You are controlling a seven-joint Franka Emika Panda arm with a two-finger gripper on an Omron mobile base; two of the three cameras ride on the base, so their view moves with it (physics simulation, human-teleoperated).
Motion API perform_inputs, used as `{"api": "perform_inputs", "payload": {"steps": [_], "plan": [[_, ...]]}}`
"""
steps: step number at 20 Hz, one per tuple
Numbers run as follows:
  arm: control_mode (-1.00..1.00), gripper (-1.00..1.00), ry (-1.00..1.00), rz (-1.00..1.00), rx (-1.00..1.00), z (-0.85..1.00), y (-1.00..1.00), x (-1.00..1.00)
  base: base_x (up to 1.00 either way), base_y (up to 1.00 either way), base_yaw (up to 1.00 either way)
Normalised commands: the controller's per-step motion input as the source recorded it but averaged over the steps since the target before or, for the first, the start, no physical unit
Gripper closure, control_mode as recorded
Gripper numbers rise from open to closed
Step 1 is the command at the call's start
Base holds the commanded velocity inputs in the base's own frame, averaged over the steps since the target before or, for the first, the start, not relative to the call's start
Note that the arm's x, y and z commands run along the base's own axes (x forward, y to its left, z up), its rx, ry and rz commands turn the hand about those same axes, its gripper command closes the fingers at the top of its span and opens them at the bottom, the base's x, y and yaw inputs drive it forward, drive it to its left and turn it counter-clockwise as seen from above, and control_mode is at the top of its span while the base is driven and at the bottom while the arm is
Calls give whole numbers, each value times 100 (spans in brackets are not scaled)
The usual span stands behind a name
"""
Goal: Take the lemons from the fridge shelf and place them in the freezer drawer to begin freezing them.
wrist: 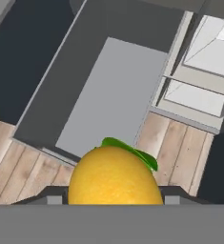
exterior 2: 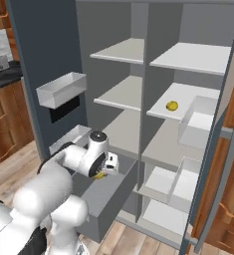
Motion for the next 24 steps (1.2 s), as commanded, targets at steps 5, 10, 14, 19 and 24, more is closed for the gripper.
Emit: {"api": "perform_inputs", "payload": {"steps": [5,10,14,19,24], "plan": [[-100,100,3,21,0,-48,-1,63,0,0,0],[-100,100,3,20,0,-52,0,55,0,0,0],[-100,100,6,23,0,-30,0,73,0,0,0],[-100,100,1,25,0,-46,3,46,0,0,0],[-100,100,0,24,0,-52,3,37,0,0,0]]}}
